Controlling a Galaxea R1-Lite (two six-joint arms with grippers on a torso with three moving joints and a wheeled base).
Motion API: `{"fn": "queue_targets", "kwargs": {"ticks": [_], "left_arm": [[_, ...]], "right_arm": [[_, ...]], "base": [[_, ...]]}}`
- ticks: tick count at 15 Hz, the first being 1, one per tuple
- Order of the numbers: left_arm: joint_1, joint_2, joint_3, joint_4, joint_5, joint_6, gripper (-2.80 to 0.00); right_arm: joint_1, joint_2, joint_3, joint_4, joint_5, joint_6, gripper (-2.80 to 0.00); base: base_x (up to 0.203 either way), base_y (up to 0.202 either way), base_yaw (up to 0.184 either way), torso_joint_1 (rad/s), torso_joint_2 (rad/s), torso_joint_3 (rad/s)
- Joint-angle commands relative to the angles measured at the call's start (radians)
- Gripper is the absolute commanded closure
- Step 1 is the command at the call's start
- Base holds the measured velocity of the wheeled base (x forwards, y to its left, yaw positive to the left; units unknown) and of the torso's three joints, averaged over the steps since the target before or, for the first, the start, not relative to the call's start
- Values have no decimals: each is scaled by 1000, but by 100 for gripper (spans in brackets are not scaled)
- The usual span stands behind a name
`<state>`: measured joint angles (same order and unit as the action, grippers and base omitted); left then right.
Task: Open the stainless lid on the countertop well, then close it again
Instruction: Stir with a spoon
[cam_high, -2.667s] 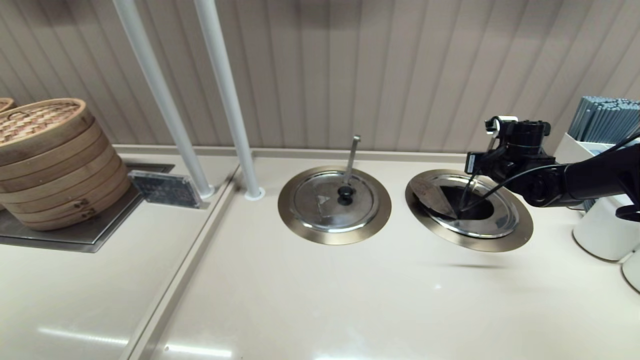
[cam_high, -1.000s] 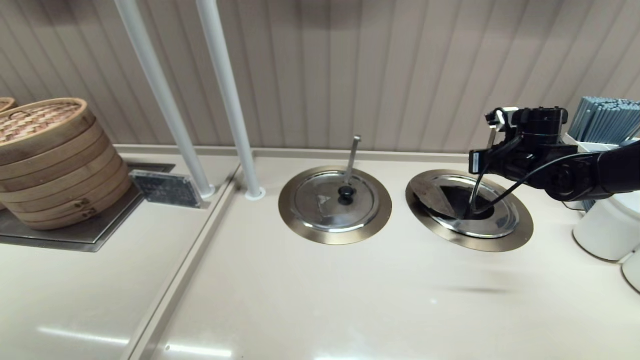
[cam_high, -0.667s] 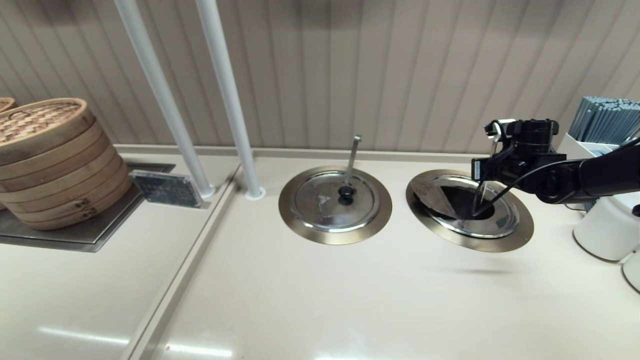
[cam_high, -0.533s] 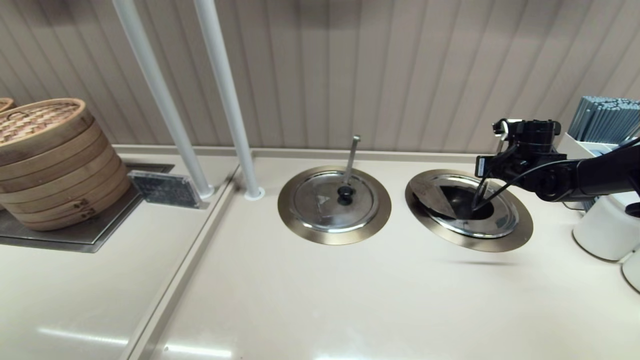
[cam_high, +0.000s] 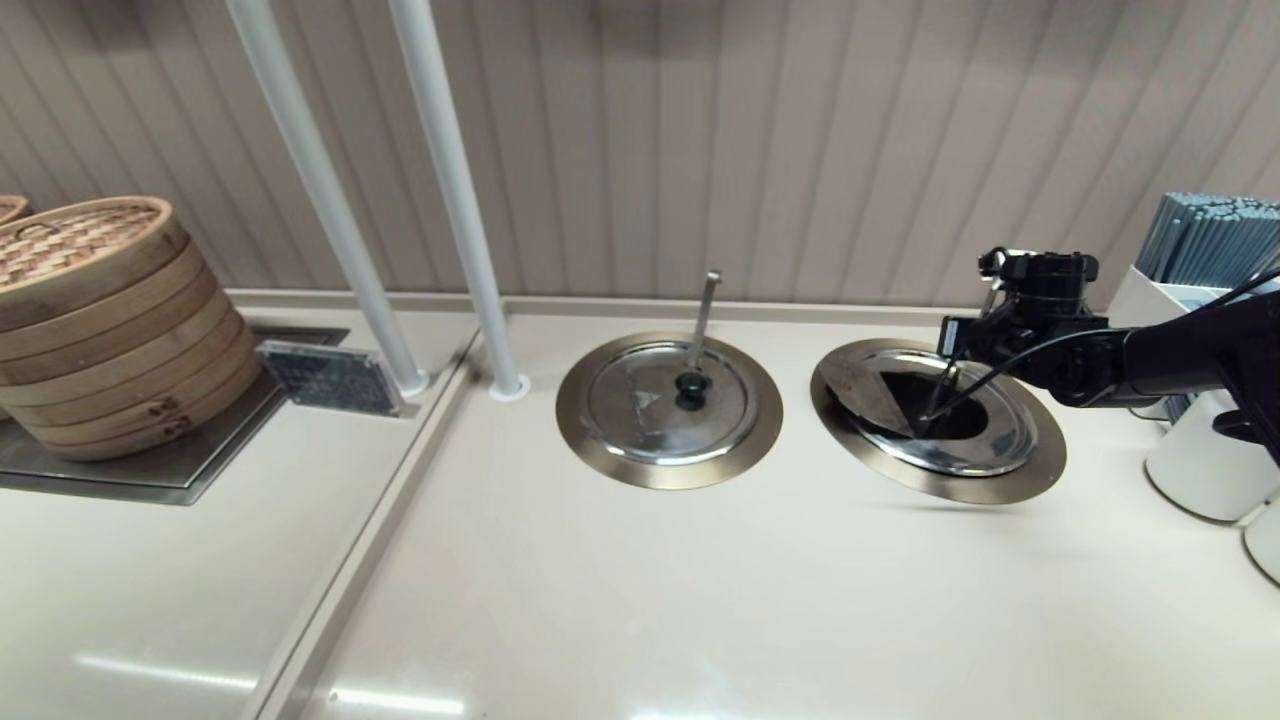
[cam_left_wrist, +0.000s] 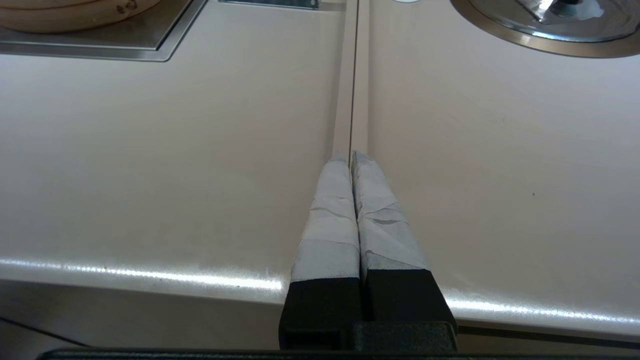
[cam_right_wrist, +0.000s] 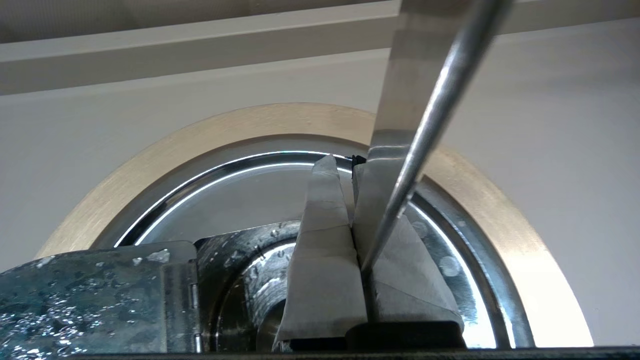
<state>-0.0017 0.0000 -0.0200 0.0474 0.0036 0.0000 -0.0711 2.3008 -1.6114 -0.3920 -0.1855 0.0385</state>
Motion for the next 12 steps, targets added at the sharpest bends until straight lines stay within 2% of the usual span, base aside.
{"fn": "queue_targets", "kwargs": {"ticks": [1,2,3,5,12], "left_arm": [[0,0,0,0,1,0,0],[0,0,0,0,1,0,0],[0,0,0,0,1,0,0],[0,0,0,0,0,0,0],[0,0,0,0,0,0,0]], "right_arm": [[-7,14,-5,-5,-2,0,0],[-7,15,-5,-8,-2,2,0],[-7,16,-6,-9,-2,8,-280],[-8,17,-43,-6,-6,39,-280],[-12,11,-51,-8,-40,50,-280]], "base": [[0,0,0,0,0,0],[0,0,0,0,0,0],[0,0,0,0,0,0],[0,0,0,0,0,0],[0,0,0,0,0,0]]}}
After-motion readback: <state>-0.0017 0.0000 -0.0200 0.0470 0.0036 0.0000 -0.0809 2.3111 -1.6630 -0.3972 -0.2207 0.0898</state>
